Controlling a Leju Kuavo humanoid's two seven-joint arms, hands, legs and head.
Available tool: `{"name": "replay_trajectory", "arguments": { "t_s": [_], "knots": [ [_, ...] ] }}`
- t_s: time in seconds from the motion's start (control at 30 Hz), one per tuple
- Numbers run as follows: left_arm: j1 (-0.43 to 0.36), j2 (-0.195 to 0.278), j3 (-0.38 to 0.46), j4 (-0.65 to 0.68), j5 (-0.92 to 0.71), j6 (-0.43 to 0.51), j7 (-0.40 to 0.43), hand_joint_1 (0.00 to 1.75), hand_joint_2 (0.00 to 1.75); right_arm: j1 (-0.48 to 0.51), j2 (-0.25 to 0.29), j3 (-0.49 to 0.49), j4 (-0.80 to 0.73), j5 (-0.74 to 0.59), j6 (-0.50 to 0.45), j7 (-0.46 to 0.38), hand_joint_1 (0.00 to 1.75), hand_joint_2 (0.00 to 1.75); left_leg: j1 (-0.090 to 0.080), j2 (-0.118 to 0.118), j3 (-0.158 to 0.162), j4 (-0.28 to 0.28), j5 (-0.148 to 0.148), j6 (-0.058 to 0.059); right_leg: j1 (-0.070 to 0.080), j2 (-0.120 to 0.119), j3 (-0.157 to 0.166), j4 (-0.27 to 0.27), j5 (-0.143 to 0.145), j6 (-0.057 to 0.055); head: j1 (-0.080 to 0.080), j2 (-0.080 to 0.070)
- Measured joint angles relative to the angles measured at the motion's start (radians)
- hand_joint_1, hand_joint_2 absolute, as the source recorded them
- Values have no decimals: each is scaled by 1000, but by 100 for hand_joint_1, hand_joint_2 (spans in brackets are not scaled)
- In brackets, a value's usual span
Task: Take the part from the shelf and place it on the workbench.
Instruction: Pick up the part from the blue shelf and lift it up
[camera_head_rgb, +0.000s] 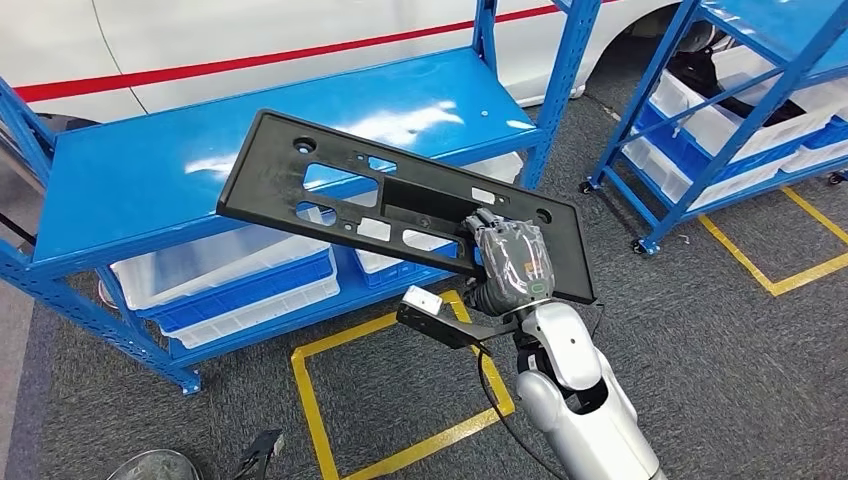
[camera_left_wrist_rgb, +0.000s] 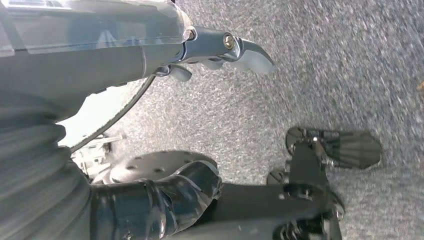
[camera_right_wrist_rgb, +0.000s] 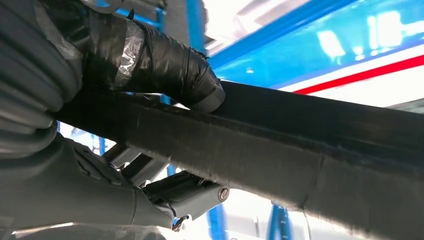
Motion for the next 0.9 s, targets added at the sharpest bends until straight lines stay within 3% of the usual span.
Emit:
{"name": "replay_trajectory", "arguments": {
  "t_s": [0.03,0.07,0.13,0.17,0.2,0.23,0.27,0.33,0.4,0.47,0.53,0.67,0.73,0.8,0.83,0.87,0.9],
  "knots": [
    [0,0,2,0,-2,-1,-1,0,175,-1,0,0,1,-2,2,0,175,175,2,-8,-4,3,-7,-7,-1,9,-8,-6,13,-9,0,0],
    [1,0,3,0,-2,-3,-2,0,175,-1,0,1,1,-3,4,0,175,175,4,-28,-11,19,-33,-12,-3,17,-19,-11,28,-20,0,0],
    [4,0,7,0,-3,-5,-4,0,175,-4,2,3,2,-7,6,1,175,175,6,-83,-35,106,-130,-18,-5,36,-48,-15,57,-33,-1,0],
    [5,0,9,0,-4,-6,-4,0,175,-5,3,4,2,-10,7,1,175,175,6,-99,-48,168,-178,-19,-4,47,-65,-14,70,-37,-1,0],
    [6,0,11,0,-4,-6,-5,0,175,-6,3,6,2,-13,9,1,175,175,6,-106,-54,224,-205,-19,-3,59,-83,-12,84,-37,-2,0],
    [6,0,13,0,-5,-7,-5,0,175,-6,3,6,3,-15,10,1,175,175,6,-109,-50,259,-207,-18,-2,70,-101,-9,97,-36,-2,0],
    [5,0,16,0,-5,-8,-5,0,175,-6,3,6,5,-16,12,1,175,175,6,-111,-29,259,-187,-16,-2,83,-120,-6,110,-34,-2,0],
    [4,0,20,0,-6,-8,-6,0,175,-7,4,6,7,-17,13,1,175,175,7,-131,54,170,-138,-10,-4,106,-155,3,134,-28,-2,0],
    [3,1,24,0,-6,-8,-7,0,175,-9,5,7,7,-19,14,2,175,175,7,-179,150,36,-142,0,-3,126,-178,10,156,-19,-1,0],
    [2,1,27,-1,-6,-8,-10,0,175,-12,7,7,7,-21,15,2,175,175,4,-202,185,-29,-158,5,-4,144,-188,7,179,-7,-2,0],
    [2,1,29,-1,-7,-9,-11,0,175,-14,7,8,7,-24,16,1,175,175,0,-193,178,-27,-153,6,-7,154,-189,0,194,1,-5,0],
    [2,1,30,-1,-7,-9,-11,0,175,-14,7,8,7,-25,16,1,175,175,-1,-189,176,-26,-151,7,-8,158,-190,-3,200,3,-6,0],
    [2,0,36,-1,-8,-9,-17,0,175,-19,4,9,9,-28,19,1,175,175,2,-137,131,-29,-108,20,-13,110,-218,127,103,17,-2,0],
    [1,-2,44,-1,-11,-7,-29,0,175,-25,0,11,12,-32,25,2,175,175,6,-65,64,-27,-56,28,-23,54,-212,262,42,33,2,0],
    [0,-2,47,-1,-12,-5,-36,0,175,-26,-1,11,13,-33,26,3,175,175,6,-45,43,-22,-45,23,-26,41,-169,253,64,36,2,0],
    [0,-2,48,-1,-11,-5,-39,0,175,-28,-1,11,13,-33,27,3,175,175,5,-34,33,-18,-40,18,-23,20,-110,189,61,34,2,0],
    [0,-2,50,-1,-11,-5,-41,0,175,-31,0,12,12,-33,27,4,175,175,5,-24,28,-15,-35,12,-17,1,-52,114,38,28,1,0]
  ]
}}
